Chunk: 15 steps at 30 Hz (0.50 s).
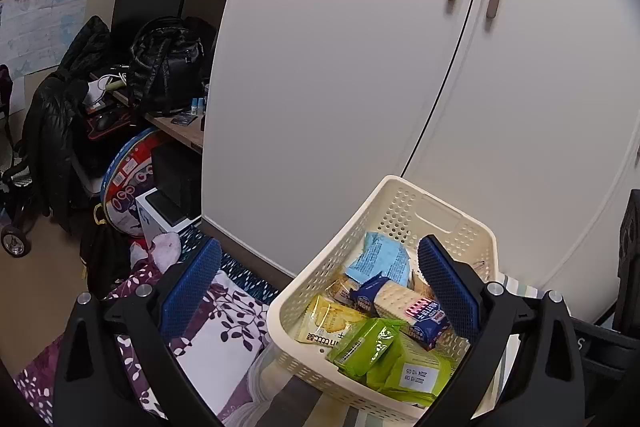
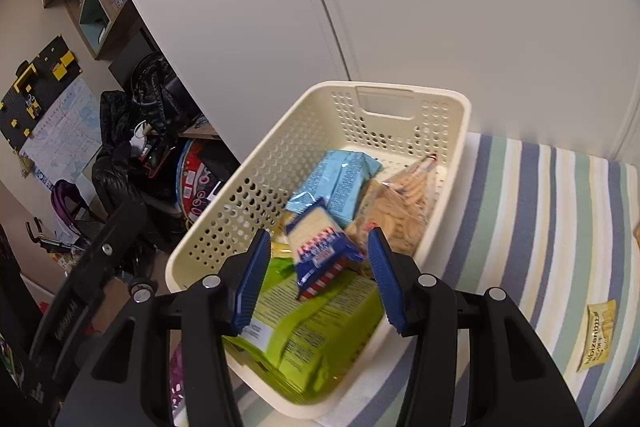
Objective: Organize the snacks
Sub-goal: 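Carry the blue-and-white cracker pack with the right tool into the basket and release, then withdraw the right tool from the basket toward the tan bread bag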
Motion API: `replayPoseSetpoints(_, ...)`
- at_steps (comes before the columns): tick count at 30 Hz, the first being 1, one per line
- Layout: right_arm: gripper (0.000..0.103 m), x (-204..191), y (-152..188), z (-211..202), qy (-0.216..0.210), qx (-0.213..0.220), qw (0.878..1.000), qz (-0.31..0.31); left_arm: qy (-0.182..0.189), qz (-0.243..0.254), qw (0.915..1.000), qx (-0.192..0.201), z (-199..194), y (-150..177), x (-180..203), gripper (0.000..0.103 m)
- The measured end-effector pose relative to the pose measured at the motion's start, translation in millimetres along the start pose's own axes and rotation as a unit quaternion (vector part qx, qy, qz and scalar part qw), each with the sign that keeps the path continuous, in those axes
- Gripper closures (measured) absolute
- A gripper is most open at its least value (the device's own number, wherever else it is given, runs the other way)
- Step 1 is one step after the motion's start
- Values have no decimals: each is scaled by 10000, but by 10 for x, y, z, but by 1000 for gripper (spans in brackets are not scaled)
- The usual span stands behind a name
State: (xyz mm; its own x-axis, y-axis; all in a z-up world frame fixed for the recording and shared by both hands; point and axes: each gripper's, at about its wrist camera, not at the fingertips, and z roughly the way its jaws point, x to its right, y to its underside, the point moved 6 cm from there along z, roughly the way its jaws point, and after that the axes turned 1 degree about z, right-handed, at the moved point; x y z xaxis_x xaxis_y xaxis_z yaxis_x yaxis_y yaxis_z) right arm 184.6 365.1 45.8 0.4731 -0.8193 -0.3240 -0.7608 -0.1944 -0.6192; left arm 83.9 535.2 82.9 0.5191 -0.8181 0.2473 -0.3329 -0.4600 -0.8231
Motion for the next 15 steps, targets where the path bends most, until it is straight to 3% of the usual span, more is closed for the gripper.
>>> replayPoseSetpoints(3, 50, 84, 61, -29, 112, 20, 9999, 18, 22, 73, 10000, -17, 7, 14, 37, 3)
replayPoseSetpoints(11, 26, 266, 170, -157, 484, 173, 9987, 6, 137, 269, 9995, -27, 2, 44, 166, 3)
replayPoseSetpoints(15, 22, 361, 221, -223, 649, 215, 9977, -35, 226, 322, 9992, -67, 0, 64, 233, 3)
